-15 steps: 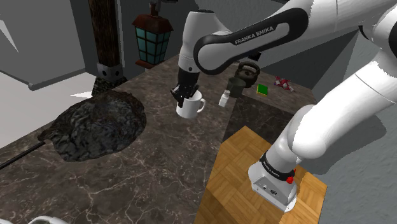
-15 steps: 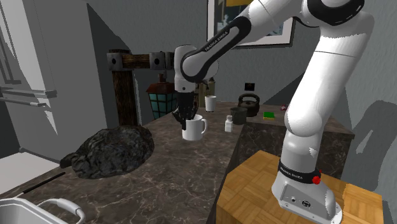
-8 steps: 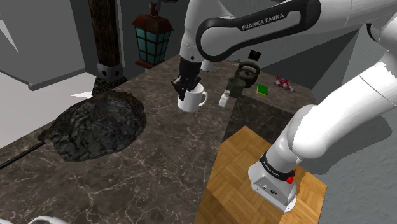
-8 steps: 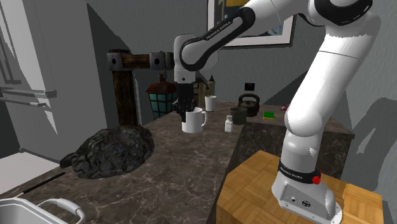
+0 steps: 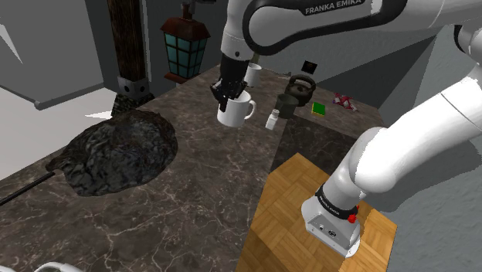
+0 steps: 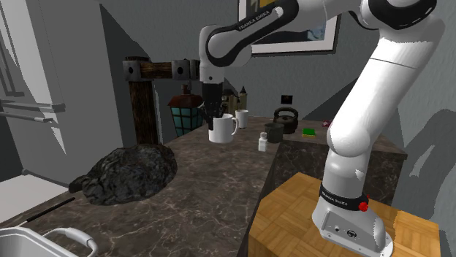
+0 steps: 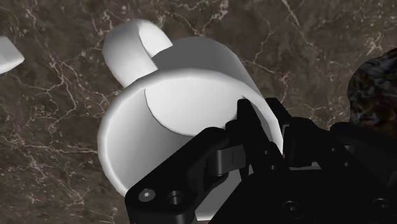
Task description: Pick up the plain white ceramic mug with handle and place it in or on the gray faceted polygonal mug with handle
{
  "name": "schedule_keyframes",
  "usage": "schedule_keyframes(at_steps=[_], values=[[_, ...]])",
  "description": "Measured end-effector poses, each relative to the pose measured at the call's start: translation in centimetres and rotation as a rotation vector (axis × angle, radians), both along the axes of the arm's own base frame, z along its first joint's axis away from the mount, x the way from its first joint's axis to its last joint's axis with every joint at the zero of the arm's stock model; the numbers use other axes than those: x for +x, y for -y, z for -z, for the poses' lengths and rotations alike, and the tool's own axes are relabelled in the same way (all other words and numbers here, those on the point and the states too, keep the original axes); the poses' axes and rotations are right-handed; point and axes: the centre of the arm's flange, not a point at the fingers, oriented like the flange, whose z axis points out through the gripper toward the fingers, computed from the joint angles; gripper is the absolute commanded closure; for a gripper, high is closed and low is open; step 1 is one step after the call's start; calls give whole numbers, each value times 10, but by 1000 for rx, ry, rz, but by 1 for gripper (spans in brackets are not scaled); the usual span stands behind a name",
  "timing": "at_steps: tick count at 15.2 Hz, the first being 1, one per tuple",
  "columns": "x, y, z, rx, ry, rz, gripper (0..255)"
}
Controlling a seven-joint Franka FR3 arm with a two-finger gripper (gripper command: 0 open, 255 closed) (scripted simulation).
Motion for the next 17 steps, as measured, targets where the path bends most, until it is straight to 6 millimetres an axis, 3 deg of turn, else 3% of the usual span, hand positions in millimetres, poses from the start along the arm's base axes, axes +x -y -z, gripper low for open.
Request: schedule_keyframes(at_steps=[10, 12, 17], values=[[1, 0, -52, 0, 0, 0, 255], [1, 16, -54, 0, 0, 0, 255], [-2, 79, -60, 0, 0, 2, 255]])
